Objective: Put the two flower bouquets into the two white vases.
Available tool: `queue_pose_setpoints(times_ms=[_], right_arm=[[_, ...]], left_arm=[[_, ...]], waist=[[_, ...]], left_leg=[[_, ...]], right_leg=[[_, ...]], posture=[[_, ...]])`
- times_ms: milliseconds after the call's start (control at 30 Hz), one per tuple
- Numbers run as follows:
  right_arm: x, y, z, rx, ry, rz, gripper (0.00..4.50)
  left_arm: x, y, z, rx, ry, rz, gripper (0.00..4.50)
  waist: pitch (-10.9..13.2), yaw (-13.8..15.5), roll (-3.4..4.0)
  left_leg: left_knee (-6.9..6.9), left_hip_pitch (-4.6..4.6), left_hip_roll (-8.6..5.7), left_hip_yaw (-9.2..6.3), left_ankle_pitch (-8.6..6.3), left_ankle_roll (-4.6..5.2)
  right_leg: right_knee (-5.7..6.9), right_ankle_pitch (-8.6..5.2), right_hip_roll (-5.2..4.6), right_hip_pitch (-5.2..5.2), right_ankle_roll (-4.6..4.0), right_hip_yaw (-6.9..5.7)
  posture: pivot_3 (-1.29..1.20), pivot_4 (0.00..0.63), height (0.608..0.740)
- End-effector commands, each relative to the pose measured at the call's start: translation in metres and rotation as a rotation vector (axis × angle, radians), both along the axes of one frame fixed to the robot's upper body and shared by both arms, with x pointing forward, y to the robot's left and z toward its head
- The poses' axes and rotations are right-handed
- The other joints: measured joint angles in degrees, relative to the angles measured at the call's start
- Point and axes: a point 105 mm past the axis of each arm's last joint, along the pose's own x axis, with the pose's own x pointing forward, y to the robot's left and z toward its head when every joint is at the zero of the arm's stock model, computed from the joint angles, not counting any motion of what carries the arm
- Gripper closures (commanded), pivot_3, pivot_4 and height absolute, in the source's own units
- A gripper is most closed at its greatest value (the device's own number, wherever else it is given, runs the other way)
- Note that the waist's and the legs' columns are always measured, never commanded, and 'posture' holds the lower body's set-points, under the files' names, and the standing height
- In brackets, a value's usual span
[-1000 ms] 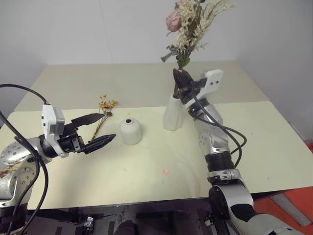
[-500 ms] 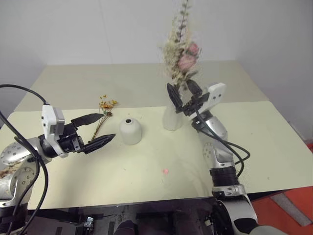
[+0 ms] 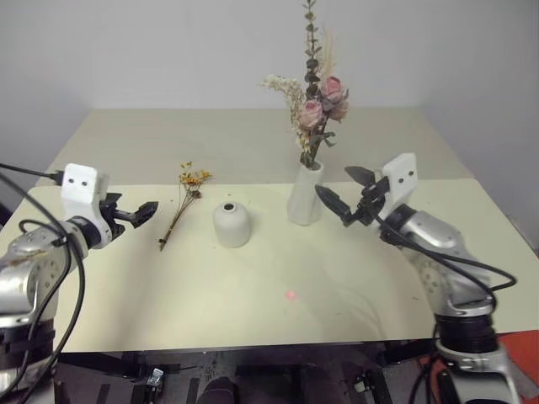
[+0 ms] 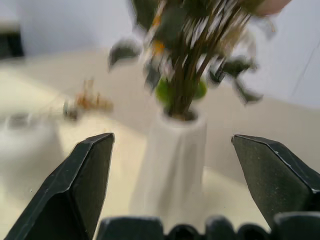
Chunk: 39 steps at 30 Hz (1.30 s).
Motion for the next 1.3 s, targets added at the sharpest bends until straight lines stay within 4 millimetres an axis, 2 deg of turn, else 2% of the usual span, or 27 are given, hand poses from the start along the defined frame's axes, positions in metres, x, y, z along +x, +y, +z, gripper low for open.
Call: queue_pose_setpoints(times_ms=[33, 133, 267, 600, 733, 1100, 1300], right_arm=[[-0.02, 0.005, 0.011, -0.09, 0.064, 0.086, 0.05], [-0.03, 0.006, 0.016, -0.129, 0.115, 0.122, 0.05], [-0.033, 0.006, 0.023, -0.11, 0.145, 0.107, 0.05], [-0.039, -0.003, 0.019, -0.057, 0.227, 0.009, 0.05], [-0.04, -0.005, 0.018, -0.047, 0.24, -0.01, 0.0], [-0.04, -0.006, 0.016, -0.048, 0.242, -0.027, 0.0], [-0.039, -0.009, 0.015, -0.05, 0.244, -0.043, 0.0]], left_arm=[[0.011, 0.001, 0.0, 0.003, 0.126, -0.006, 0.0], [0.026, -0.004, -0.001, -0.007, 0.207, -0.041, 0.0], [0.042, -0.015, -0.009, -0.003, 0.279, -0.106, 0.0], [0.06, -0.022, -0.027, -0.027, 0.374, -0.159, 0.0], [0.065, -0.029, -0.037, -0.013, 0.407, -0.198, 0.82], [0.072, -0.034, -0.052, 0.017, 0.439, -0.203, 4.45], [0.08, -0.03, -0.046, 0.026, 0.372, -0.156, 4.48]], waist=[[0.0, -0.2, -0.01], [0.0, -0.5, -0.02], [0.0, -0.6, -0.03], [0.0, -0.1, -0.04], [0.0, 0.1, -0.04], [0.0, -0.1, -0.06], [0.0, -0.1, -0.07]], left_leg=[[-0.03, 0.05, -0.01, -0.02, 0.0, 0.0], [0.01, 0.06, -0.05, -0.01, 0.0, 0.01], [-0.01, 0.05, -0.06, -0.01, -0.01, 0.01], [0.03, -0.17, -0.07, -0.01, -0.01, 0.01], [0.08, -0.2, -0.09, -0.01, 0.0, 0.02], [0.11, -0.22, -0.09, 0.0, 0.0, 0.02], [0.15, -0.21, -0.09, -0.01, 0.0, 0.02]], right_leg=[[-0.04, -0.02, 0.0, 0.11, 0.02, -0.01], [-0.08, -0.03, -0.02, 0.19, 0.03, 0.0], [-0.12, -0.02, -0.01, 0.19, 0.02, 0.01], [-0.14, -0.02, -0.06, 0.07, 0.03, -0.01], [-0.14, -0.02, -0.07, 0.06, 0.03, -0.02], [-0.1, 0.0, -0.08, 0.06, 0.06, 0.0], [-0.05, 0.01, -0.08, 0.06, 0.07, 0.0]], posture=[[0.0, 0.15, 0.74], [0.0, 0.15, 0.74], [0.0, 0.15, 0.74], [0.0, 0.15, 0.74], [0.0, 0.15, 0.74], [0.0, 0.15, 0.74], [0.0, 0.15, 0.74]])
